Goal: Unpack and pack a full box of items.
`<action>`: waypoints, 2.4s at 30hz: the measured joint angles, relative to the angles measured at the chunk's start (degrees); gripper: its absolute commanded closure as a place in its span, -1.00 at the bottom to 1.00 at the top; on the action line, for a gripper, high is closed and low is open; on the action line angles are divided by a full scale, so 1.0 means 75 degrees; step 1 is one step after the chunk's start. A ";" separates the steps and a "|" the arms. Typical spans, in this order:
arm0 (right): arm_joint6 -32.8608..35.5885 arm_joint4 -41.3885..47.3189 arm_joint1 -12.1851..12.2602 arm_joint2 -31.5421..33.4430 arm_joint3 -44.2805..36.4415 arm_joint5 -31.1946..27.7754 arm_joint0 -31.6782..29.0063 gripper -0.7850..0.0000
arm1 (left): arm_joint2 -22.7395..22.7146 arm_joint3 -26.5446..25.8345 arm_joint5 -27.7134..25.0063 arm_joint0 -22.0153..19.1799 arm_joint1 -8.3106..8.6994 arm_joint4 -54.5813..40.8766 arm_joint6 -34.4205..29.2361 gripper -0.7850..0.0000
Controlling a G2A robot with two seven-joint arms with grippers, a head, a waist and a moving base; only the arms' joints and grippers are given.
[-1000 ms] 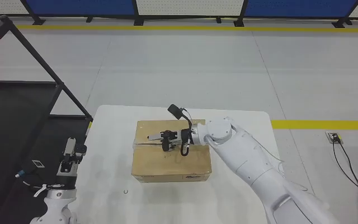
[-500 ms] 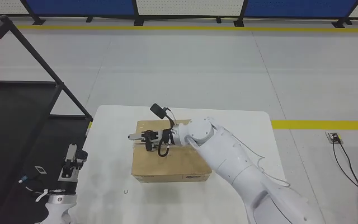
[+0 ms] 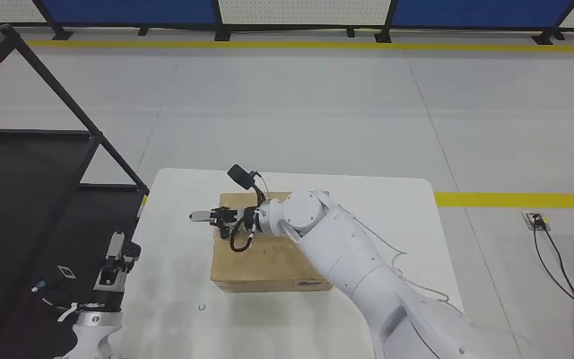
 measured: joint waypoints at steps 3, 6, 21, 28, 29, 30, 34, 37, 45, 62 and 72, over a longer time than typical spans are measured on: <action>0.0188 -0.0001 -0.0080 0.0040 0.0151 0.0044 0.0036 -1.00 | 0.0017 0.0045 0.0019 -0.0086 0.0011 0.0010 -0.0063 -1.00; 0.0403 0.0094 -0.0114 0.0142 0.0284 -0.0063 0.0067 -1.00 | 0.0027 0.0078 0.0034 -0.0172 0.0024 0.0018 -0.0150 -1.00; 0.1291 0.0000 0.0234 0.0576 0.0851 -0.0351 0.0178 -1.00 | 0.0280 0.0190 0.0120 -0.0562 0.0058 0.0113 -0.0368 -1.00; 0.1615 0.0145 0.0561 0.0885 0.1022 -0.0673 0.0102 -1.00 | 0.0469 0.0188 0.0193 -0.0697 0.0063 0.0246 -0.0379 -1.00; 0.1639 0.0159 0.0606 0.0922 0.1035 -0.0717 0.0093 -1.00 | 0.0494 0.0188 0.0206 -0.0713 0.0063 0.0271 -0.0379 -1.00; 0.1671 0.0166 0.0652 0.0956 0.1042 -0.0757 0.0082 -1.00 | 0.0521 0.0187 0.0219 -0.0729 0.0064 0.0296 -0.0376 -1.00; 0.1792 0.0195 0.0869 0.1113 0.1062 -0.0951 0.0041 -1.00 | 0.0641 0.0150 0.0273 -0.0798 0.0064 0.0405 -0.0362 -1.00; 0.1889 0.0184 0.1021 0.1207 0.1056 -0.1021 -0.0008 -1.00 | 0.0715 0.0110 0.0320 -0.0839 0.0065 0.0470 -0.0347 -1.00; 0.1965 0.0056 0.1376 0.1399 0.0886 -0.1064 -0.0233 -1.00 | 0.0899 0.0069 0.0406 -0.0916 0.0067 0.0600 -0.0338 -1.00; 0.2181 0.0103 0.2376 0.2193 -0.0246 -0.1647 -0.0944 -1.00 | 0.1146 0.0021 0.0465 -0.0963 0.0078 0.0769 -0.0302 -1.00; 0.2346 -0.0302 0.3246 0.3074 -0.2942 -0.1289 -0.2218 -1.00 | 0.1204 0.0052 0.0487 -0.0983 0.0089 0.0774 -0.0282 -1.00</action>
